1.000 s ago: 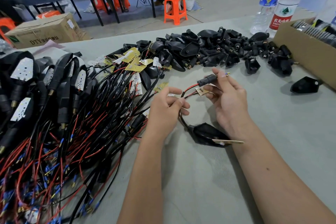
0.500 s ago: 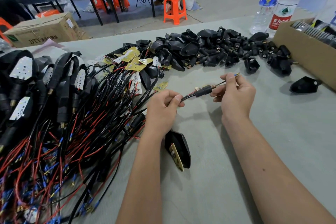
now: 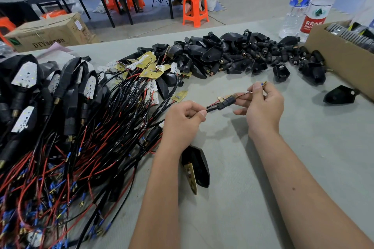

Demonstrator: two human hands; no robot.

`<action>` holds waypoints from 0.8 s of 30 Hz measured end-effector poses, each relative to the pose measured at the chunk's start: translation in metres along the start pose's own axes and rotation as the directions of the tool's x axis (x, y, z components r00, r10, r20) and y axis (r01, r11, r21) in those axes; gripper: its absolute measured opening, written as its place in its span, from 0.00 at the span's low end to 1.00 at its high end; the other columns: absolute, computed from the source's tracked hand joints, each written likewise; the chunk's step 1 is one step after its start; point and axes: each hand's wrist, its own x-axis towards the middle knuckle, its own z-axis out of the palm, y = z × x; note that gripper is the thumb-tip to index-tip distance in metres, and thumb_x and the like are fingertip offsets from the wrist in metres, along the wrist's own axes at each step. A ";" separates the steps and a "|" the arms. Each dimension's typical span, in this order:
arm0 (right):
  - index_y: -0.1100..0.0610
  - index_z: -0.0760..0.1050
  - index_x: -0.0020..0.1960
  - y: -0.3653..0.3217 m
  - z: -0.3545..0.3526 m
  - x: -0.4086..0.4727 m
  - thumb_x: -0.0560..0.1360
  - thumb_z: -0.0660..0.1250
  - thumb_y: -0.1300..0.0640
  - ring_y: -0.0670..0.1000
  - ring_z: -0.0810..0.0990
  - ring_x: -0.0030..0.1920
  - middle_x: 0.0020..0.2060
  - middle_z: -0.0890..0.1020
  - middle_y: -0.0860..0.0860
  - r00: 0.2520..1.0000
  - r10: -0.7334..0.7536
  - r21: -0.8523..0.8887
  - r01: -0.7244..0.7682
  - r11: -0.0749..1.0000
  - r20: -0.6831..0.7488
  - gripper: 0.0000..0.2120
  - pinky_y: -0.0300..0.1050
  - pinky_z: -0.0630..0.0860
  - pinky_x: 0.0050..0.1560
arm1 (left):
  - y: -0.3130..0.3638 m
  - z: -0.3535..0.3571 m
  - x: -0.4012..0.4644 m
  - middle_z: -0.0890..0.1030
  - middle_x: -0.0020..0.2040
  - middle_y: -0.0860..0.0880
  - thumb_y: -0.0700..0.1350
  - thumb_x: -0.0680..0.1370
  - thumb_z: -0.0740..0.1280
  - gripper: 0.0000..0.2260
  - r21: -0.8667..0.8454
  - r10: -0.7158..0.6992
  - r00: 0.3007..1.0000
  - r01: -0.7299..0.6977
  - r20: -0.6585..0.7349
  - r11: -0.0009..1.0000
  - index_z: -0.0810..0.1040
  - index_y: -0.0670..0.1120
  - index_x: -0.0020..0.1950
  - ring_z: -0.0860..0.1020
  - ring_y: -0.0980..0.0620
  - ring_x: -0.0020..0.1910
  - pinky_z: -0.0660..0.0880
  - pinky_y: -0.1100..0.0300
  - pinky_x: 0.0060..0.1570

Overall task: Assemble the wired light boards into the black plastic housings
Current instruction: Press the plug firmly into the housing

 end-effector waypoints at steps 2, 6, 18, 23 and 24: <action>0.55 0.71 0.44 0.000 0.001 -0.001 0.86 0.56 0.55 0.53 0.88 0.36 0.35 0.87 0.52 1.000 -0.017 -0.021 0.017 1.000 0.003 0.13 0.41 0.77 0.23 | 0.000 0.002 0.000 0.84 0.36 0.50 0.41 0.79 0.71 0.04 0.064 0.004 0.999 -0.001 -0.044 0.998 0.85 0.47 0.45 0.77 0.65 0.36 0.70 0.71 0.41; 0.54 0.72 0.46 0.000 0.002 0.000 0.86 0.59 0.54 0.52 0.88 0.39 0.40 0.88 0.53 0.996 -0.019 0.011 0.018 1.000 0.089 0.10 0.42 0.79 0.27 | 0.000 0.004 0.001 0.81 0.35 0.48 0.41 0.79 0.71 0.04 0.171 0.042 0.991 -0.019 -0.130 0.985 0.83 0.45 0.44 0.76 0.57 0.35 0.69 0.73 0.36; 0.55 0.74 0.43 -0.003 0.003 -0.002 0.72 0.78 0.67 0.52 0.85 0.33 0.33 0.85 0.57 0.976 0.069 0.190 -0.110 0.976 0.208 0.13 0.37 0.73 0.28 | 0.001 0.003 0.003 0.73 0.30 0.52 0.47 0.82 0.69 0.10 -0.047 -0.039 0.992 0.033 -0.118 0.998 0.79 0.45 0.42 0.68 0.50 0.30 0.67 0.52 0.36; 0.56 0.74 0.42 -0.002 0.003 -0.004 0.71 0.79 0.63 0.52 0.84 0.31 0.30 0.83 0.54 0.986 -0.027 0.058 0.018 0.998 0.163 0.13 0.39 0.72 0.27 | 0.001 0.002 0.000 0.75 0.34 0.54 0.44 0.79 0.72 0.07 0.209 0.182 0.974 -0.151 -0.138 0.966 0.79 0.47 0.42 0.74 0.53 0.37 0.69 0.66 0.37; 0.55 0.75 0.42 -0.002 0.004 -0.006 0.71 0.80 0.62 0.52 0.84 0.31 0.29 0.83 0.54 0.984 -0.051 0.022 0.048 0.999 0.168 0.13 0.39 0.73 0.28 | 0.002 0.002 0.000 0.76 0.35 0.55 0.44 0.79 0.72 0.06 0.238 0.213 0.966 -0.174 -0.147 0.956 0.79 0.48 0.42 0.75 0.55 0.39 0.68 0.68 0.38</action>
